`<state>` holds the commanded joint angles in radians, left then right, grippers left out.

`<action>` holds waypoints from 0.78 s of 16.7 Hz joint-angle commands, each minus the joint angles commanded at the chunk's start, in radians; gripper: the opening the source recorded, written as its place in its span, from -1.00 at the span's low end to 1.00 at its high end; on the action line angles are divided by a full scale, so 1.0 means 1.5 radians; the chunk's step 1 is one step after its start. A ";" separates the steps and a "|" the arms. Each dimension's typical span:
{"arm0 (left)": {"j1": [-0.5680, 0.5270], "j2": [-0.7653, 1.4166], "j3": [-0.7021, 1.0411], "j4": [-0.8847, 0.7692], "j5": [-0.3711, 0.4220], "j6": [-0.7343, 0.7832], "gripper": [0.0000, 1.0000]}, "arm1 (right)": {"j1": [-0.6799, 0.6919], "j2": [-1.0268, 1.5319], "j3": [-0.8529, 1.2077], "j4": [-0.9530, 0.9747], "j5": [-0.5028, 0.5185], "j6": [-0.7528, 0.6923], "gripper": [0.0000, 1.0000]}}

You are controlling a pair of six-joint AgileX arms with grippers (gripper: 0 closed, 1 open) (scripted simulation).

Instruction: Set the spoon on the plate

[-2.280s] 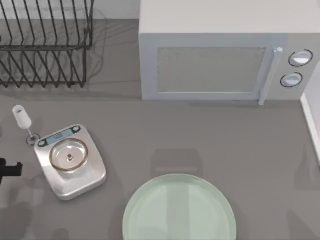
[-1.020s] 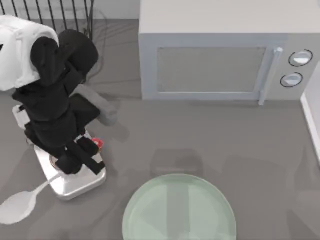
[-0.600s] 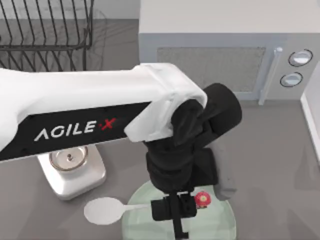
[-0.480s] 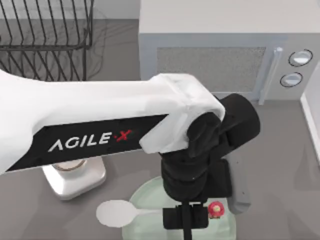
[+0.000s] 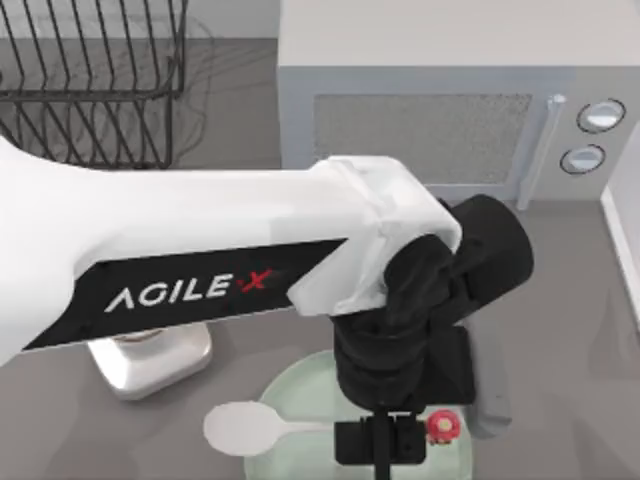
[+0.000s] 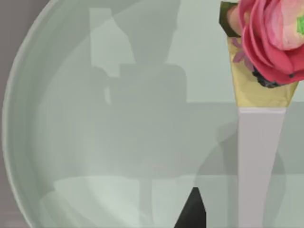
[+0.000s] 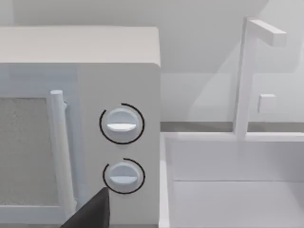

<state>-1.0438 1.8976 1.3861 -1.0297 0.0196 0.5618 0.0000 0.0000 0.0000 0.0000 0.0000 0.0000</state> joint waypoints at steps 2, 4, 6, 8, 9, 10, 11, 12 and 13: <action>-0.008 -0.002 -0.004 0.011 0.008 0.007 -1.00 | 0.000 0.000 0.000 0.000 0.000 0.000 1.00; -0.020 -0.006 -0.008 0.027 0.019 0.016 -1.00 | 0.000 0.000 0.000 0.000 0.000 0.000 1.00; -0.031 -0.011 -0.014 0.046 0.028 0.025 -1.00 | 0.000 0.000 0.000 0.000 0.000 0.000 1.00; -0.040 -0.015 -0.019 0.065 0.035 0.033 -1.00 | 0.000 0.000 0.000 0.000 0.000 0.000 1.00; -0.044 -0.017 -0.021 0.074 0.037 0.036 -1.00 | 0.000 0.000 0.000 0.000 0.000 0.000 1.00; -0.046 -0.019 -0.023 0.082 0.039 0.038 -1.00 | 0.000 0.000 0.000 0.000 0.000 0.000 1.00; -0.047 -0.020 -0.025 0.090 0.039 0.039 -1.00 | 0.000 0.000 0.000 0.000 0.000 0.000 1.00; -0.048 -0.021 -0.026 0.096 0.039 0.039 -1.00 | 0.000 0.000 0.000 0.000 0.000 0.000 1.00; -0.047 -0.022 -0.027 0.102 0.038 0.039 -1.00 | 0.000 0.000 0.000 0.000 0.000 0.000 1.00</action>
<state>-1.1142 1.8648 1.3450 -0.8772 0.0765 0.6197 0.0000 0.0000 0.0000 0.0000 0.0000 0.0000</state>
